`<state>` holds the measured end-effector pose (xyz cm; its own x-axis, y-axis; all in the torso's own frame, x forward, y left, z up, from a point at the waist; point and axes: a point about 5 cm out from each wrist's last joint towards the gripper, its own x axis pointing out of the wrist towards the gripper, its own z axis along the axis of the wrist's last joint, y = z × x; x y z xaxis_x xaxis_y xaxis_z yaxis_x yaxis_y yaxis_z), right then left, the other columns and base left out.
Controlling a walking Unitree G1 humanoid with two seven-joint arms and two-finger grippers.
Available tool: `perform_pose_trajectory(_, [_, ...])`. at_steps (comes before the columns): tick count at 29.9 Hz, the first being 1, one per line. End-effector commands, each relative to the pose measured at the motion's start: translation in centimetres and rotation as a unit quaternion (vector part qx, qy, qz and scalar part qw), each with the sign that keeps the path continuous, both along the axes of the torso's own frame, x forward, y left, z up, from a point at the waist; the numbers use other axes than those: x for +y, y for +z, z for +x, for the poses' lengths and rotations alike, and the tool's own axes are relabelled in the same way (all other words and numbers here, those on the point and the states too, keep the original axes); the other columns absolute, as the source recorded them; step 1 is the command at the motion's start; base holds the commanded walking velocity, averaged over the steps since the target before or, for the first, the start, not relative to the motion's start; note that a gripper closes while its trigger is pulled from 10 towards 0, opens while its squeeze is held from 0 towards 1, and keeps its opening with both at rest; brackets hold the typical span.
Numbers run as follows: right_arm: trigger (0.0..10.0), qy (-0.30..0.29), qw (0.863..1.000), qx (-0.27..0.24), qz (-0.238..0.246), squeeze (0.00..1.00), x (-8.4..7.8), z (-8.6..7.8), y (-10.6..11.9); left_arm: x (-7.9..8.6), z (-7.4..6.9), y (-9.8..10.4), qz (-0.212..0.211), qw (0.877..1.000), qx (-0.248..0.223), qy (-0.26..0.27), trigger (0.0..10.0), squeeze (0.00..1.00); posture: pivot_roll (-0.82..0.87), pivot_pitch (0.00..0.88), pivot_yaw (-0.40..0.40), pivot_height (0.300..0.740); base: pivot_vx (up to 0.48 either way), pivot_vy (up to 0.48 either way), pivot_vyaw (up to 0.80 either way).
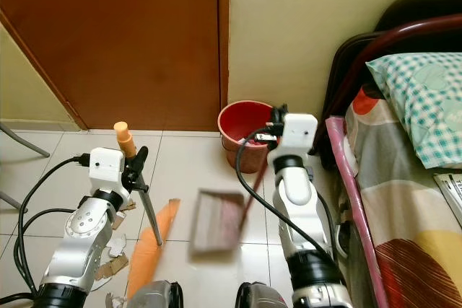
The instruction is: Sweep floor
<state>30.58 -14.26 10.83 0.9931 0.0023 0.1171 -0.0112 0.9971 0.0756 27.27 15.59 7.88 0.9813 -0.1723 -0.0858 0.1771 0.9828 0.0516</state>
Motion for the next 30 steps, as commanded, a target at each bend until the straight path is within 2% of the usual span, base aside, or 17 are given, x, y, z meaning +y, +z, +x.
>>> perform_pose_trajectory(1, [10.0,-0.018,1.0,0.0,0.013,0.0,-1.0,-0.4,0.1,-0.9,-0.4,0.5,-0.032,0.999,-0.01,-0.016,10.0,0.0,0.04,0.055,0.008,0.74,0.0,0.0,0.0])
perform_pose_trajectory(4, [10.0,-0.04,0.999,0.03,0.02,0.0,-2.2,-1.0,-0.9,-1.1,-1.0,0.6,-0.037,0.999,-0.016,-0.015,10.0,0.0,0.04,0.051,0.01,0.74,0.0,0.0,0.0])
perform_pose_trajectory(9, [10.0,-0.038,0.997,0.061,-0.015,0.0,-3.4,-1.3,-1.6,-0.9,-1.4,0.6,-0.036,0.999,-0.019,-0.005,10.0,0.0,0.03,0.051,0.009,0.74,0.0,0.0,0.0])
perform_pose_trajectory(13, [10.0,-0.038,0.992,0.118,-0.007,0.0,-3.9,-1.6,-3.1,-0.3,-1.7,0.6,-0.009,1.0,-0.026,-0.005,10.0,0.0,0.01,0.056,0.006,0.74,0.0,0.0,0.0])
perform_pose_trajectory(14, [10.0,-0.021,0.989,0.144,-0.017,0.0,-3.9,-2.0,-3.8,-0.2,-1.8,0.4,-0.012,1.0,-0.021,-0.003,10.0,0.0,0.01,0.054,0.001,0.74,0.0,0.0,0.0])
perform_pose_trajectory(18, [10.0,0.009,0.985,0.167,-0.028,0.0,-3.7,-2.8,-4.5,-0.3,-1.7,0.6,-0.017,1.0,-0.02,-0.004,10.0,0.0,0.0,0.048,0.018,0.74,0.0,0.0,0.0])
perform_pose_trajectory(22, [10.0,0.0,0.986,0.163,-0.021,0.0,-3.4,-3.2,-4.7,-0.3,-1.5,1.1,-0.021,0.999,-0.033,0.002,10.0,0.0,0.01,0.017,0.033,0.74,0.0,0.0,0.0])
perform_pose_trajectory(24, [10.0,-0.029,0.989,0.145,-0.004,0.0,-3.3,-3.0,-4.4,-0.4,-1.1,1.7,-0.016,0.999,-0.048,0.002,10.0,0.0,0.03,0.016,0.018,0.74,0.0,0.0,0.0])
perform_pose_trajectory(28, [10.0,-0.098,0.985,0.135,0.041,0.0,-3.6,-2.4,-3.7,0.0,-0.5,3.0,-0.004,0.997,-0.074,0.006,10.0,0.0,0.03,0.027,0.025,0.74,0.0,0.0,0.8])
perform_pose_trajectory(29, [10.0,-0.098,0.985,0.135,0.041,0.0,-3.6,-2.4,-3.7,0.0,-0.5,3.0,-0.004,0.997,-0.074,0.006,10.0,0.0,0.03,0.027,0.025,0.74,0.0,0.0,0.8])
perform_pose_trajectory(30, [10.0,-0.127,0.983,0.126,0.045,0.0,-4.0,-2.4,-3.6,0.0,-0.2,3.4,-0.006,0.997,-0.079,0.007,10.0,0.0,0.03,0.024,0.028,0.74,0.0,0.0,0.8])
